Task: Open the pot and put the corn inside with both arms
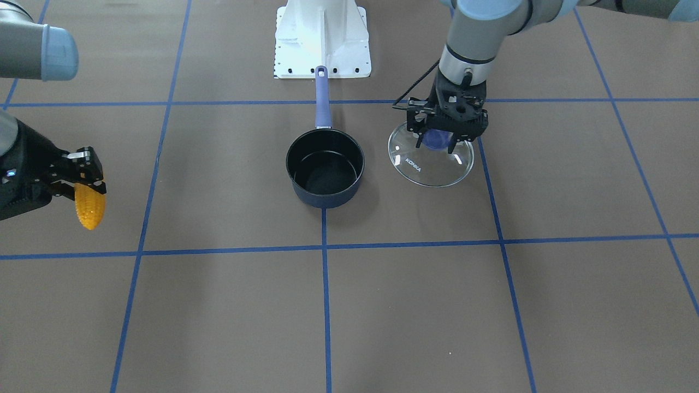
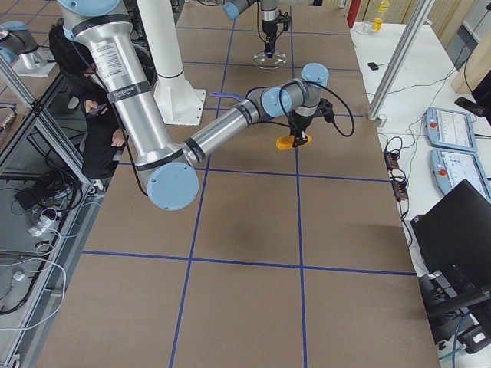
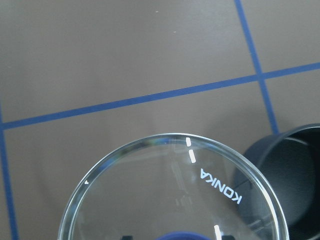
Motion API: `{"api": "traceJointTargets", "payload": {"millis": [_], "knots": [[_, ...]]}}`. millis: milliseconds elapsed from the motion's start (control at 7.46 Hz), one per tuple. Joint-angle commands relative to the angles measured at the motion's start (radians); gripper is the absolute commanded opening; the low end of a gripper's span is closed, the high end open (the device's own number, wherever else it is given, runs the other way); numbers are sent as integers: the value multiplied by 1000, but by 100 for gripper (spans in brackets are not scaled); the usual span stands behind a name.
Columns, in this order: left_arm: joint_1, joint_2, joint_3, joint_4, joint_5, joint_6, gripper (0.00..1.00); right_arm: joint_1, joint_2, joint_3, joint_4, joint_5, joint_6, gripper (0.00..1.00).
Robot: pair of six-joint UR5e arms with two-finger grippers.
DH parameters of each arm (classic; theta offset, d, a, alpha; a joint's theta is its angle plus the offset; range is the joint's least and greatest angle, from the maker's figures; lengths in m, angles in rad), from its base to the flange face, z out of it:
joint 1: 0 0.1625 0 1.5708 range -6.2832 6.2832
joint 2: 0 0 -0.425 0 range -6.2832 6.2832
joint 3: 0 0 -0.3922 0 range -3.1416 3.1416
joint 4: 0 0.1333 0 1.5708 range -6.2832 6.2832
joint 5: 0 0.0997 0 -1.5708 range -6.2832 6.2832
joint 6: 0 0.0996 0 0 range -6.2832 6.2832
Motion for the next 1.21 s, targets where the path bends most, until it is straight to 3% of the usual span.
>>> {"api": "traceJointTargets", "payload": {"millis": [0,268,402,670,804,1073], "knots": [[-114,198,11,-177,-90,162,59,-111,42,69,1,-63,226,46],[-219,287,74,-248,-171,328,59,-223,103,79,1,-158,384,46],[-257,315,151,-321,-196,408,59,-292,138,79,1,-219,468,46],[-294,381,317,-584,-253,442,58,-404,194,80,-1,-350,622,48],[-303,403,363,-662,-288,442,58,-427,212,77,-2,-364,660,47],[-308,444,358,-690,-303,442,58,-476,260,67,-4,-413,734,46]]}}
